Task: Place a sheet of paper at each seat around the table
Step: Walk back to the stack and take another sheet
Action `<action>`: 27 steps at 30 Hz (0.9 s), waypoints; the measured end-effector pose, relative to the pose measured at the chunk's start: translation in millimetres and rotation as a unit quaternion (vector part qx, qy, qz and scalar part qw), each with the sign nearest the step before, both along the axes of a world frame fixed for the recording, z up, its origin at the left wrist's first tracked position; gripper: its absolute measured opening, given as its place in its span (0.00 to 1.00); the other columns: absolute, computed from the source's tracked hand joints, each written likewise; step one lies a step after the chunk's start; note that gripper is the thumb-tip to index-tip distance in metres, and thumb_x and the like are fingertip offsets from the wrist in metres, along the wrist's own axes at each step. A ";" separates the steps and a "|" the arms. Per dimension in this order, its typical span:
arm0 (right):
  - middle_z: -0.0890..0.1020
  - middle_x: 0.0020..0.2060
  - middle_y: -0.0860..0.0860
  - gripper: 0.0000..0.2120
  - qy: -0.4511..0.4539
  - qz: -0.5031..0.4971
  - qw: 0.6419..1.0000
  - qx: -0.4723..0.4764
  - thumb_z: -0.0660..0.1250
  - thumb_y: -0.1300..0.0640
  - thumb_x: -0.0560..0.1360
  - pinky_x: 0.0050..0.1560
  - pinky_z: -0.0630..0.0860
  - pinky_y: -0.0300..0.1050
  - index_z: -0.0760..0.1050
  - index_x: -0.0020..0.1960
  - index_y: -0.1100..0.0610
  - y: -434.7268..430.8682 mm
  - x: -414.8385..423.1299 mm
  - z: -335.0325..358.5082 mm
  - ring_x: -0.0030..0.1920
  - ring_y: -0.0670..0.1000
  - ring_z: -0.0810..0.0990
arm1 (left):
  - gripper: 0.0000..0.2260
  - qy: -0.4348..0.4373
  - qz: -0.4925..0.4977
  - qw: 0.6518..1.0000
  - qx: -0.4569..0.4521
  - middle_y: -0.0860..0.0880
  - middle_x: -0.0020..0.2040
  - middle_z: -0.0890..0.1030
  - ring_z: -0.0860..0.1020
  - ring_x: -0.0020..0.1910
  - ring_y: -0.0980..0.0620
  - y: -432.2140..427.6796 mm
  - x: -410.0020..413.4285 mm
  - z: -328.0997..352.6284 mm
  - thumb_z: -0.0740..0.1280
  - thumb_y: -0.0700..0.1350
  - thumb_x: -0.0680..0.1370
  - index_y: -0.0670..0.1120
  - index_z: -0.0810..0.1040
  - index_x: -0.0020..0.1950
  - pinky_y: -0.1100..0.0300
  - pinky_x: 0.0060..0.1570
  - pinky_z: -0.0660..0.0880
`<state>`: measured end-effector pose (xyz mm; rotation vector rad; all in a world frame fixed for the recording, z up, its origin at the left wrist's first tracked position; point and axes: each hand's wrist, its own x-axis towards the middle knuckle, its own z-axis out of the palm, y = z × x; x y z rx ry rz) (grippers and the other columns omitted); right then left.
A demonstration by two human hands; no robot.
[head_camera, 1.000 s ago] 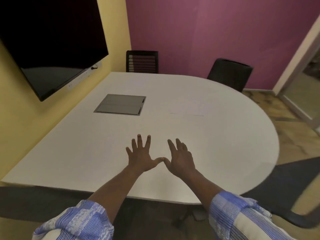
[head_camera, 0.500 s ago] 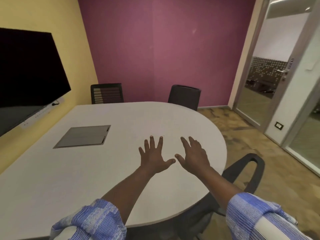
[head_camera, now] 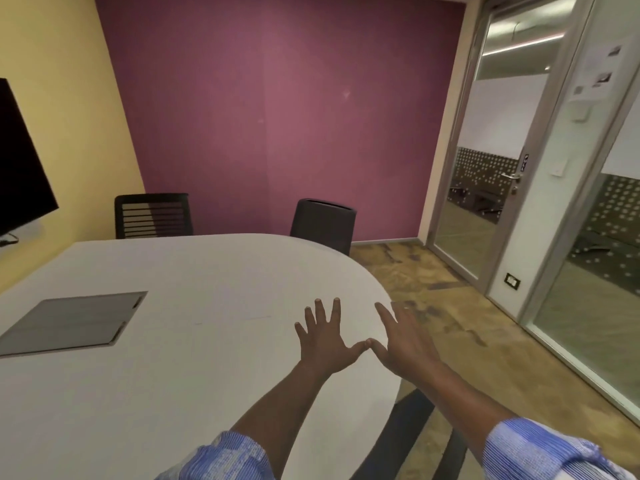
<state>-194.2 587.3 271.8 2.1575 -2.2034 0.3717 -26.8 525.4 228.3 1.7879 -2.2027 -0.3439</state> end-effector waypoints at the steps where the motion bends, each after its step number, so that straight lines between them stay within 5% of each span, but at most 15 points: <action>1: 0.54 0.81 0.55 0.38 0.001 0.000 1.000 0.003 0.60 0.37 0.79 0.75 0.62 0.55 0.47 0.82 0.48 -10.5 -10.4 0.5 0.80 0.58 0.53 | 0.51 0.003 0.002 1.000 0.005 0.42 0.83 0.39 0.41 0.81 0.36 -9.7 -12.0 -2.1 0.54 0.79 0.69 0.56 0.36 0.81 0.33 0.75 0.44; 17: 0.56 0.81 0.53 0.39 -0.048 0.016 0.999 0.016 0.62 0.36 0.77 0.75 0.62 0.57 0.48 0.81 0.46 -118.5 -173.1 -14.0 0.80 0.59 0.54 | 0.50 -0.009 0.043 0.999 0.012 0.42 0.83 0.42 0.44 0.81 0.36 -100.4 -181.1 -1.3 0.57 0.76 0.70 0.54 0.38 0.82 0.33 0.75 0.48; 27: 0.58 0.80 0.54 0.40 -0.024 0.049 0.998 0.035 0.63 0.35 0.76 0.72 0.65 0.57 0.50 0.81 0.47 -159.7 -352.4 -12.5 0.78 0.58 0.57 | 0.54 -0.002 0.090 0.996 0.012 0.42 0.83 0.44 0.45 0.81 0.36 -121.5 -344.9 1.6 0.54 0.81 0.65 0.54 0.39 0.82 0.33 0.74 0.49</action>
